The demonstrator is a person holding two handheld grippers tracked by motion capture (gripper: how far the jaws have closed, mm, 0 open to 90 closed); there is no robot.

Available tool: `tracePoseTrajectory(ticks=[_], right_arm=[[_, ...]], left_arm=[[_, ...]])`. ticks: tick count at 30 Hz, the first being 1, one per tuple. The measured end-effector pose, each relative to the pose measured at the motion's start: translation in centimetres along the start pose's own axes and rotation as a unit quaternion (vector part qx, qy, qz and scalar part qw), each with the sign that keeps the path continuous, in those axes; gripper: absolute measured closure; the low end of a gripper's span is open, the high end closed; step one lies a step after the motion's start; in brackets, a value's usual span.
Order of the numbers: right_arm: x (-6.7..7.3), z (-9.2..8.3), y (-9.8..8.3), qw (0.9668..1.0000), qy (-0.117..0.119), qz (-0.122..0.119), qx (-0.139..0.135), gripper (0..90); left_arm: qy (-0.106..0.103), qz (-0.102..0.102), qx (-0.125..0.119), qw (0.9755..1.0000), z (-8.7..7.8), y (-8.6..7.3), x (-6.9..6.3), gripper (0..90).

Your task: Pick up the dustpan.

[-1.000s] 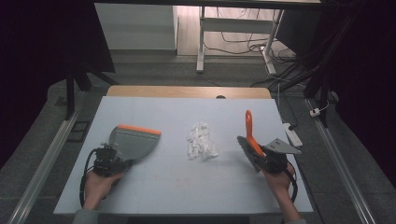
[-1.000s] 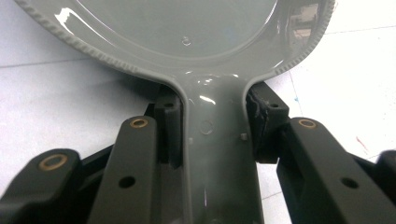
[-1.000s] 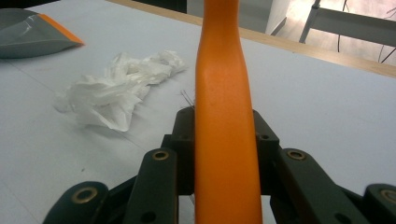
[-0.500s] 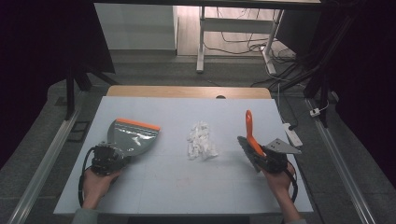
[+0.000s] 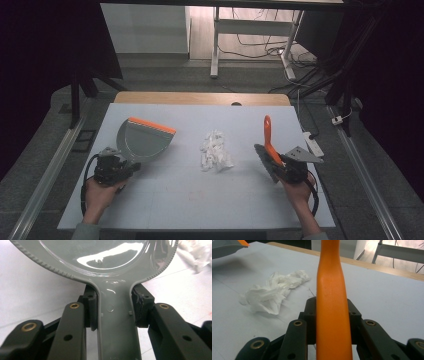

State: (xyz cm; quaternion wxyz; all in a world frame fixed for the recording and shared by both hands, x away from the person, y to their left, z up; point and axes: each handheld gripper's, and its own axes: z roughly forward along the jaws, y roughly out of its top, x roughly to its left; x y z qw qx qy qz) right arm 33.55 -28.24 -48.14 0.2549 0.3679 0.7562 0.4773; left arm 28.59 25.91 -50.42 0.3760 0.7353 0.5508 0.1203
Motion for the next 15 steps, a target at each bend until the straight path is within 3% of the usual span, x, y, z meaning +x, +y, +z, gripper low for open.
tracePoseTrajectory(ticks=[11,14,15], right_arm=[[0.1,-0.9,-0.2,1.0000,-0.004,0.002,-0.002,70.2],[0.0,-0.9,-0.2,1.0000,-0.004,0.001,0.000,70.2],[0.0,-0.9,-0.2,1.0000,-0.004,0.003,-0.001,70.2]], left_arm=[[-0.041,0.041,-0.018,0.9981,-0.9,0.8,-0.5,61.5],[-0.050,0.056,-0.017,0.9970,-1.0,0.7,-0.9,61.5],[-0.053,0.074,-0.020,0.9956,-1.3,0.7,-1.2,61.4]])
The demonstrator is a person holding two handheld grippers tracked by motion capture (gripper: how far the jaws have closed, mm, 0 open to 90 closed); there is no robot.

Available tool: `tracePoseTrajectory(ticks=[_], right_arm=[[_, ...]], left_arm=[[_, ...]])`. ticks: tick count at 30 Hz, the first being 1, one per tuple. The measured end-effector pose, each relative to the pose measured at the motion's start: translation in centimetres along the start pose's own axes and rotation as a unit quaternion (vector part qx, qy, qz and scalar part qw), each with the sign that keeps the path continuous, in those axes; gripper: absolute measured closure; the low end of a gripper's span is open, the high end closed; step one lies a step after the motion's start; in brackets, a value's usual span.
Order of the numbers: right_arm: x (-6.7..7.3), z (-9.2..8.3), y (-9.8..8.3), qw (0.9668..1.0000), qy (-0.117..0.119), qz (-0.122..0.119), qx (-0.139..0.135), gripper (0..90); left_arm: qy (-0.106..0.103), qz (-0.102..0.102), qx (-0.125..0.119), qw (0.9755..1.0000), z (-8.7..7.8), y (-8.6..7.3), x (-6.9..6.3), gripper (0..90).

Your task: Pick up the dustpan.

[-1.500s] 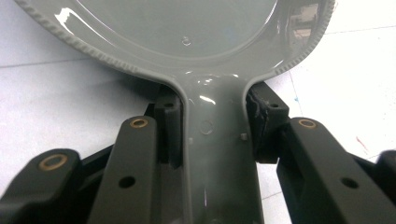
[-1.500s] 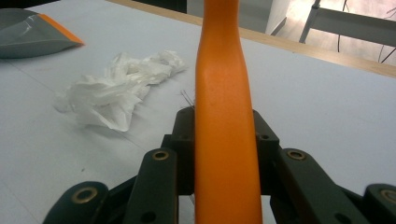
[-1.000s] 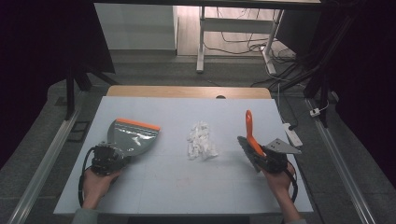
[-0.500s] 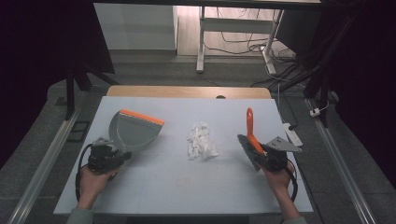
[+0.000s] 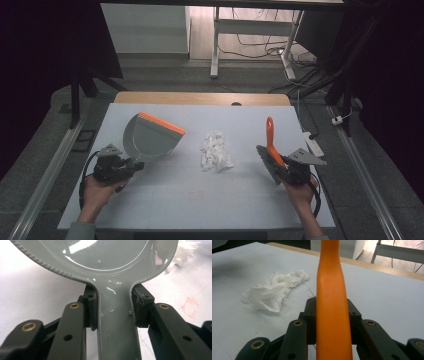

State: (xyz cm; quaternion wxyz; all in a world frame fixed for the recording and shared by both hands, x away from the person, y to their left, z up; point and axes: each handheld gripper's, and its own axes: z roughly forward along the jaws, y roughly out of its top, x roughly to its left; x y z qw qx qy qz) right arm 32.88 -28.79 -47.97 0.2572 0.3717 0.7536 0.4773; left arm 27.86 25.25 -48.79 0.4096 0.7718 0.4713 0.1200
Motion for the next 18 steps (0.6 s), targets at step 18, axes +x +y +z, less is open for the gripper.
tracePoseTrajectory(ticks=[18], right_arm=[[0.6,1.3,0.7,0.9997,-0.007,-0.019,-0.012,70.2]], left_arm=[[-0.025,0.071,0.025,0.9969,-0.7,-0.8,-2.0,61.4]])
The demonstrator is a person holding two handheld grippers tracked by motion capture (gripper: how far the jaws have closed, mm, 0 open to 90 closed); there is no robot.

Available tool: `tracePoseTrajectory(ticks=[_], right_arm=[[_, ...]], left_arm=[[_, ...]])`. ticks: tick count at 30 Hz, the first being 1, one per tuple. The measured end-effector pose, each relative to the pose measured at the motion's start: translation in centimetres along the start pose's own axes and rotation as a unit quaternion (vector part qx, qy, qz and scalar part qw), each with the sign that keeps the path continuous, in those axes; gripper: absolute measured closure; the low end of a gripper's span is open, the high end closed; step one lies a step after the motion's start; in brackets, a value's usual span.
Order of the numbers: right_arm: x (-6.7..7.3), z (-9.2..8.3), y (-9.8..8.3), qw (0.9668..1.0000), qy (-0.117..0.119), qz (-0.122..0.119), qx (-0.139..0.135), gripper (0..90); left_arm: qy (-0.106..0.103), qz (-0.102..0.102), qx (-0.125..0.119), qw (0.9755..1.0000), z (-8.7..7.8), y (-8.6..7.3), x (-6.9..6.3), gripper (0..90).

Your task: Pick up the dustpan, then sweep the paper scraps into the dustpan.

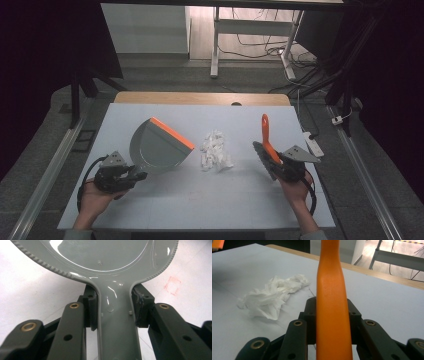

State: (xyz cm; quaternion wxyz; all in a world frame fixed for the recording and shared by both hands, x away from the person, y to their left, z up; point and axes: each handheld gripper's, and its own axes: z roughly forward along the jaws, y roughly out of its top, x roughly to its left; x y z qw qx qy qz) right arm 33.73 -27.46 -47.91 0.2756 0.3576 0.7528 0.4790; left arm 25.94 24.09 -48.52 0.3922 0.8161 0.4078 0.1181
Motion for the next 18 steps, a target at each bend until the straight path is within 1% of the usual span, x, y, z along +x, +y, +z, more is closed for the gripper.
tracePoseTrajectory(ticks=[4,8,10,12,14,18], right_arm=[[0.0,0.5,0.1,1.0000,0.007,0.001,0.000,70.2],[0.2,0.8,0.4,0.9999,0.012,-0.001,-0.002,70.2],[0.3,1.0,0.5,0.9999,0.015,-0.002,-0.004,70.2],[0.5,1.3,0.8,0.9998,0.016,-0.002,-0.009,70.2],[0.6,1.5,0.9,0.9998,0.016,0.001,-0.010,70.2],[0.6,1.8,1.1,0.9998,0.017,0.005,-0.011,70.2]], left_arm=[[-0.003,0.003,0.008,1.0000,0.3,-0.2,-0.5,61.4],[-0.015,0.012,0.015,0.9997,0.7,-0.3,-1.0,61.4],[-0.016,0.012,0.022,0.9995,1.0,-0.3,-1.3,61.3],[-0.018,0.010,0.028,0.9994,1.3,-0.3,-1.3,61.4],[-0.026,0.014,0.031,0.9991,1.6,-0.2,-1.3,61.4],[-0.035,0.022,0.039,0.9984,2.0,-0.1,-1.4,61.3]])
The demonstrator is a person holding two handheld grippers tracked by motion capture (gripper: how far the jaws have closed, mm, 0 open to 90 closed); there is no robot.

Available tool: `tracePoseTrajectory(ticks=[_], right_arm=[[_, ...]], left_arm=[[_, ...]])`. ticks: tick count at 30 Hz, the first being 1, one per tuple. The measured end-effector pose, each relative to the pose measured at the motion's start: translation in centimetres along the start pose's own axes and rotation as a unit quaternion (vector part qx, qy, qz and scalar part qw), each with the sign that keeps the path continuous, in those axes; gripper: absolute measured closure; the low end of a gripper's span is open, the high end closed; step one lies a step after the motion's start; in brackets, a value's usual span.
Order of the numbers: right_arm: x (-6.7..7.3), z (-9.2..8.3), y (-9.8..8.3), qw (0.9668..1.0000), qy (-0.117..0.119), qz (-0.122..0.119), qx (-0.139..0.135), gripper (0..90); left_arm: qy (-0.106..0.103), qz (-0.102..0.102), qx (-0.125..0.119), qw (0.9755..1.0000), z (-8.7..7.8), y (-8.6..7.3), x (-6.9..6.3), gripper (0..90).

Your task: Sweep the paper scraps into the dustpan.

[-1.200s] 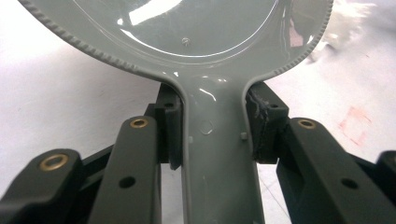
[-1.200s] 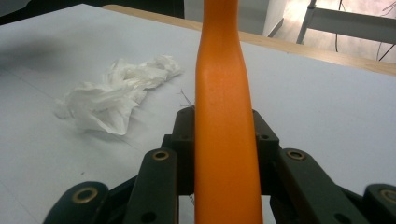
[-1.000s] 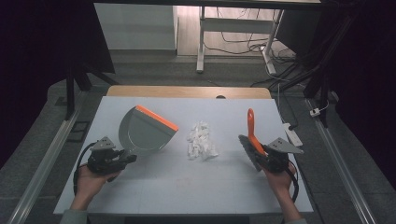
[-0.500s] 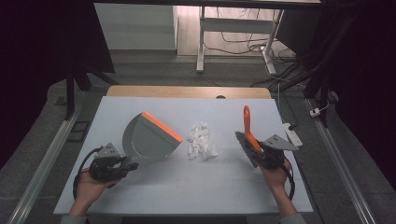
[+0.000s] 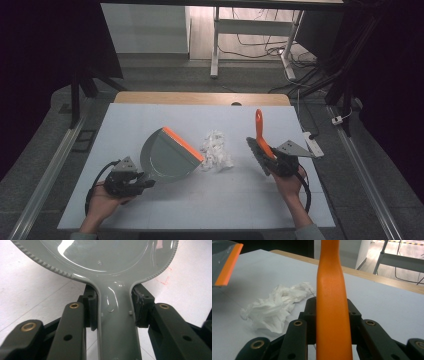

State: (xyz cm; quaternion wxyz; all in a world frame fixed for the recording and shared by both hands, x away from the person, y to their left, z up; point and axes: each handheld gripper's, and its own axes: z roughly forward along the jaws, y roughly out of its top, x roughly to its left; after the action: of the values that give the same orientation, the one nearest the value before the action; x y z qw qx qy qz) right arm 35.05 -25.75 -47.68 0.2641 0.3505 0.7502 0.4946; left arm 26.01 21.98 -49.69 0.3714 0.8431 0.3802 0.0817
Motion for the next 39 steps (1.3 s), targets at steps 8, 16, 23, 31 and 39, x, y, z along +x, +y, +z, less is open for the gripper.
tracePoseTrajectory(ticks=[8,16,23,31,39], right_arm=[[0.7,0.9,0.5,1.0000,0.002,-0.008,0.002,70.2],[0.9,2.0,0.9,0.9998,0.009,-0.016,0.011,70.2],[1.2,2.7,1.2,0.9997,0.005,-0.010,0.019,70.2],[1.5,4.3,2.2,0.9996,0.001,-0.011,0.026,70.2],[1.8,6.9,2.7,0.9988,0.002,-0.016,0.047,70.2]], left_arm=[[-0.023,0.012,0.036,0.9990,0.6,0.1,-0.1,61.4],[-0.043,0.034,0.056,0.9969,0.9,0.4,-0.3,61.3],[-0.052,0.046,0.081,0.9943,1.6,0.4,-0.7,61.3],[-0.065,0.048,0.091,0.9926,2.2,0.7,-0.5,61.3],[-0.083,0.047,0.089,0.9915,2.2,0.7,-0.2,61.3]])
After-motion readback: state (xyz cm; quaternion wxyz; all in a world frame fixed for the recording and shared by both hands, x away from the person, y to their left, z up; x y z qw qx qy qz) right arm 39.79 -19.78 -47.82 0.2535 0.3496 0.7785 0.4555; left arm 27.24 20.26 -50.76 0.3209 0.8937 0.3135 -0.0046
